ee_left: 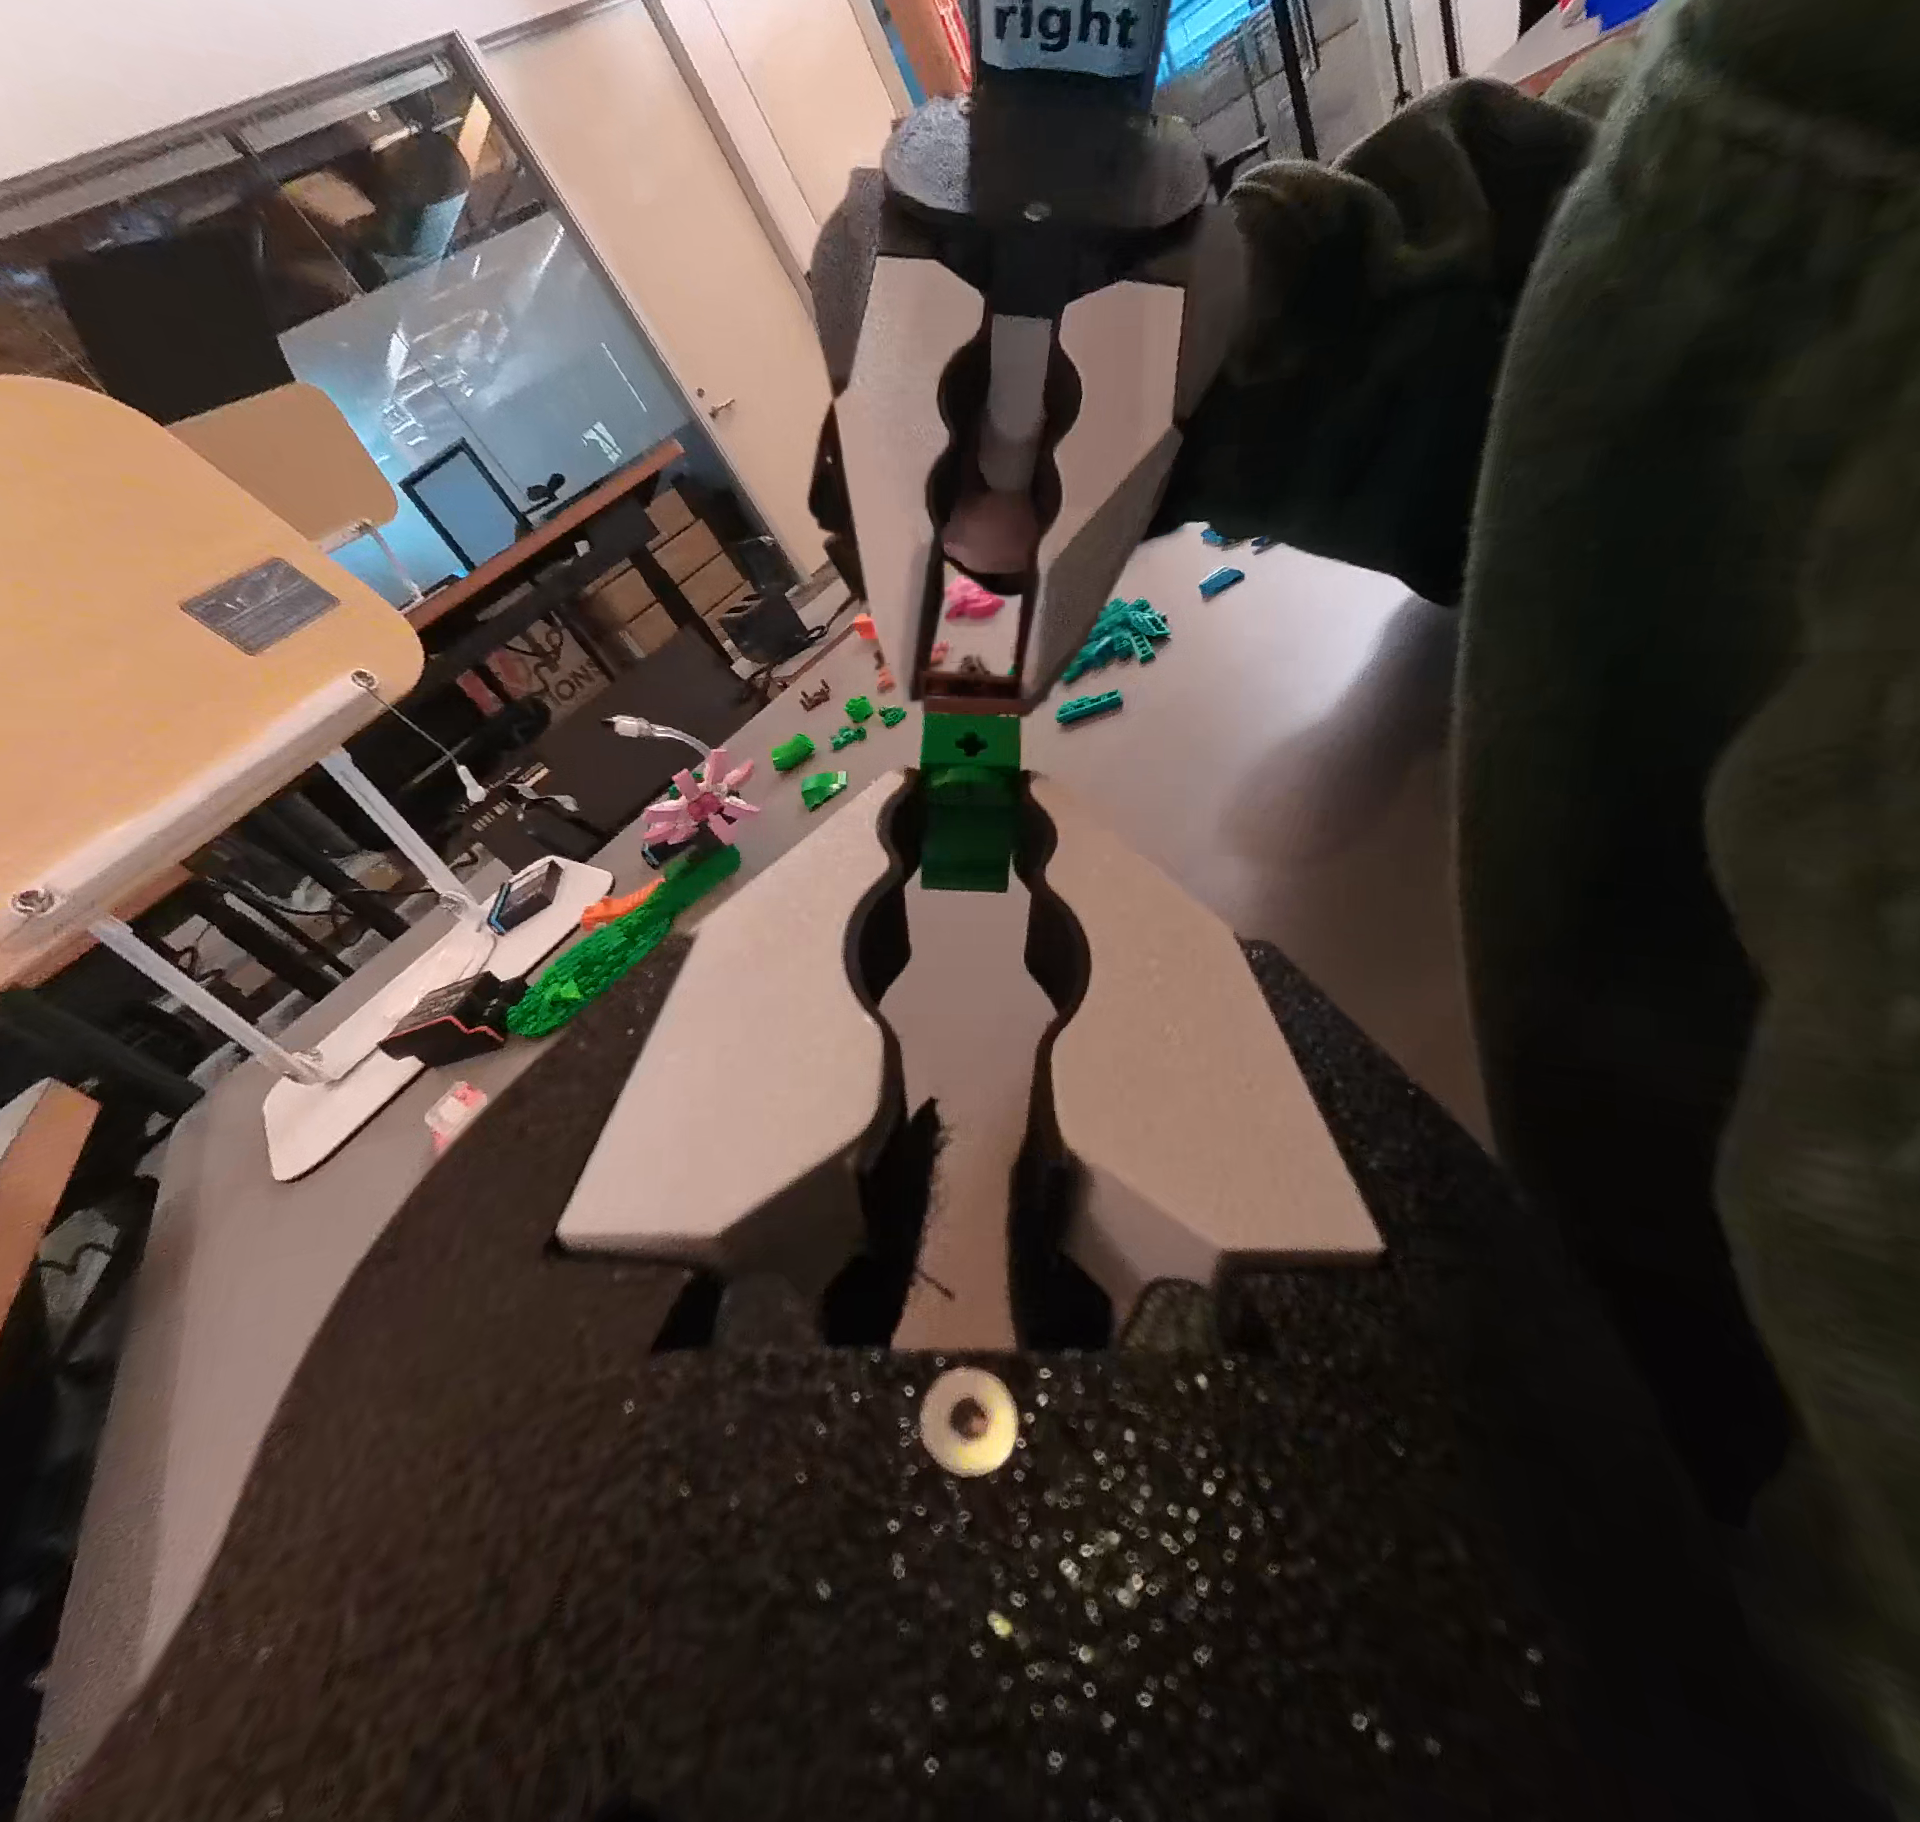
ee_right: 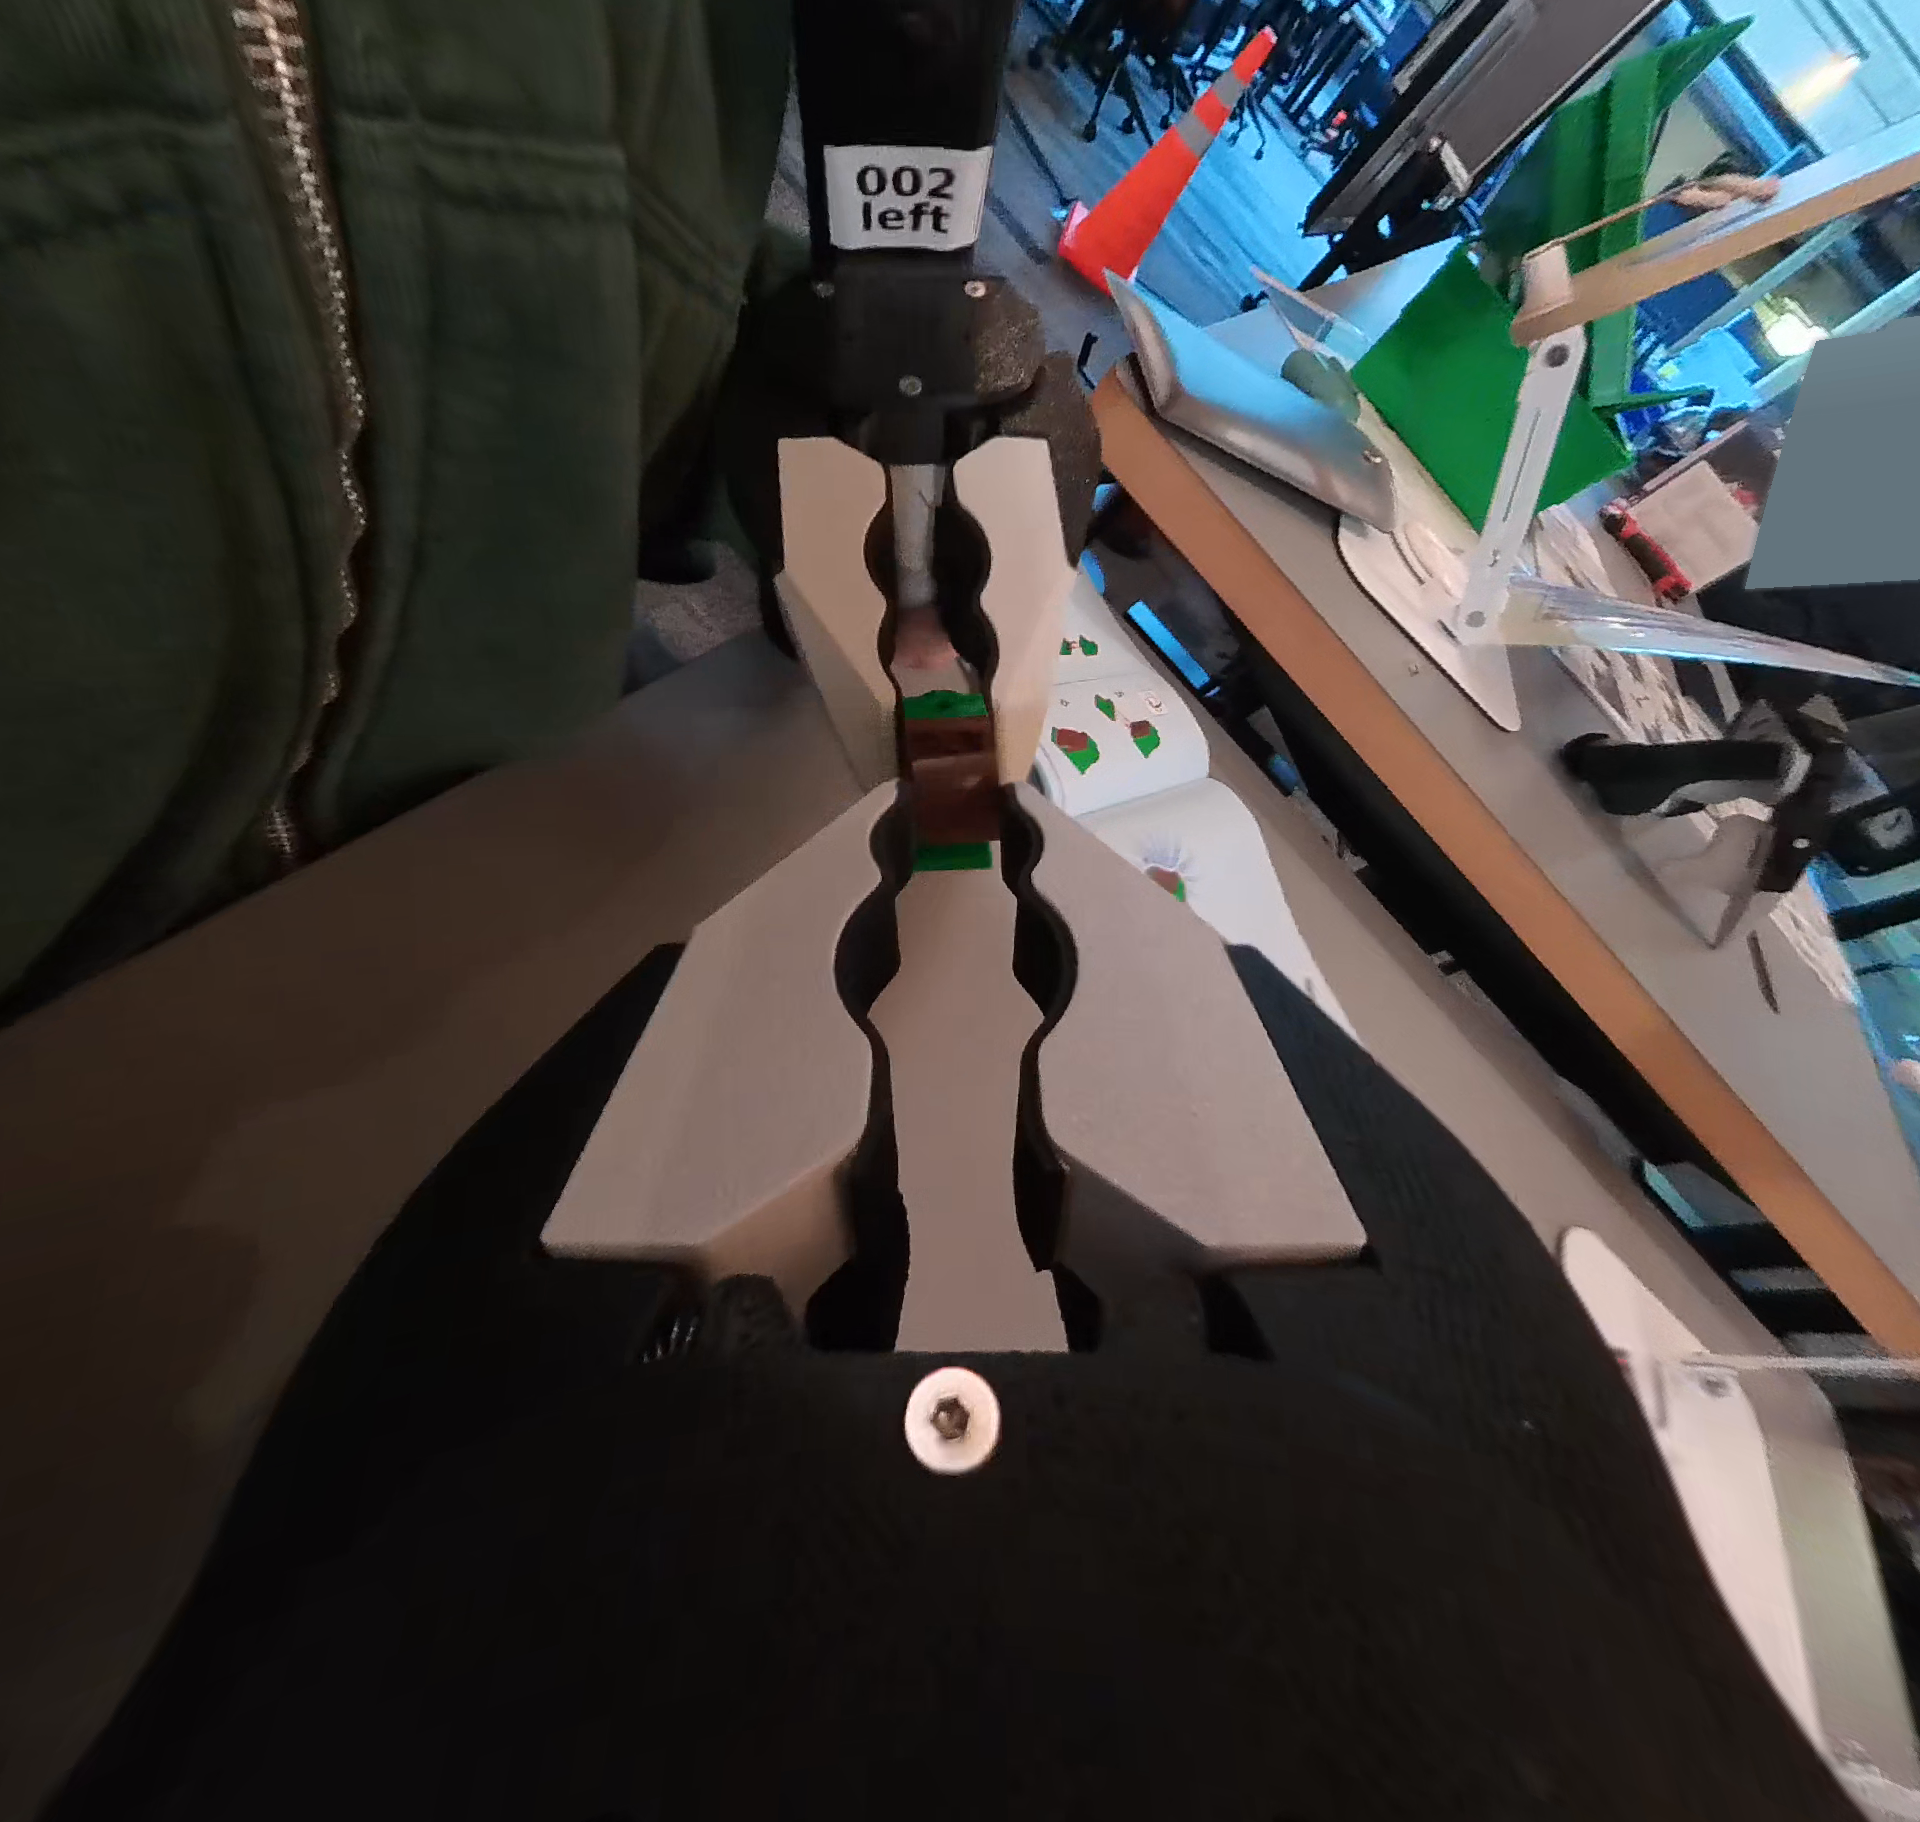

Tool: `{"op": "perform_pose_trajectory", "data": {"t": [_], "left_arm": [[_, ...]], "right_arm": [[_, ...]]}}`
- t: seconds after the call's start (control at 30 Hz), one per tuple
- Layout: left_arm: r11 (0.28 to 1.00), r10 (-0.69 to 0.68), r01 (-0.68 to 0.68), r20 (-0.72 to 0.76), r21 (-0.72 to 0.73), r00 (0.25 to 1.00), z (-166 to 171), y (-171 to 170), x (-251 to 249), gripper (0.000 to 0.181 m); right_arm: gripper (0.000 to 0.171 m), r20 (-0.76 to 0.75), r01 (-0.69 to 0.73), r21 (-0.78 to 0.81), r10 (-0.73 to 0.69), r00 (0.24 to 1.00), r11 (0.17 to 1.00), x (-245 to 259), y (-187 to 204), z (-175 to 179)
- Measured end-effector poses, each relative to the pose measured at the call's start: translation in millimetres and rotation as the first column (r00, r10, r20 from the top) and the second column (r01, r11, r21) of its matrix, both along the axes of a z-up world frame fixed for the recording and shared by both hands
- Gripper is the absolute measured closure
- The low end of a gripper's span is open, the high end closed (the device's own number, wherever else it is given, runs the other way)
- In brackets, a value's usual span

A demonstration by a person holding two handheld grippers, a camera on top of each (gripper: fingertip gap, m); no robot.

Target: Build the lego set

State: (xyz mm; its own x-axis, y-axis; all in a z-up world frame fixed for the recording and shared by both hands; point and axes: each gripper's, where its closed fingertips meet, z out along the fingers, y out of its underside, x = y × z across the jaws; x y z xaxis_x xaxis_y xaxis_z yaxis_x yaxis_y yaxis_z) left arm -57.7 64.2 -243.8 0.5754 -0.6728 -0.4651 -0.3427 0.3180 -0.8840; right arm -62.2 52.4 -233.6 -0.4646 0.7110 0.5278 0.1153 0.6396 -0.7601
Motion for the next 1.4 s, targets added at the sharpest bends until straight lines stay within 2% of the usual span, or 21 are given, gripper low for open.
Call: {"op": "perform_pose_trajectory", "data": {"t": [0.3, 0.83, 1.4], "left_arm": [[0.99, -0.027, 0.04, 0.095, -0.139, 0.995, -6, 2, 2, 0.167], [0.947, -0.054, 0.132, 0.259, -0.294, 0.964, -8, 3, 2, 0.167], [0.929, -0.048, 0.147, 0.285, -0.34, 0.957, -12, 5, 1, 0.167]], "right_arm": [[0.157, 0.147, 0.035, -0.199, -0.005, 0.989, 0.979, -1, 3, -11], [0.157, 0.248, 0.093, -0.295, -0.018, 0.969, 0.951, -3, 8, -12], [0.156, 0.32, 0.15, -0.379, -0.022, 0.947, 0.913, -4, 10, -15]]}}
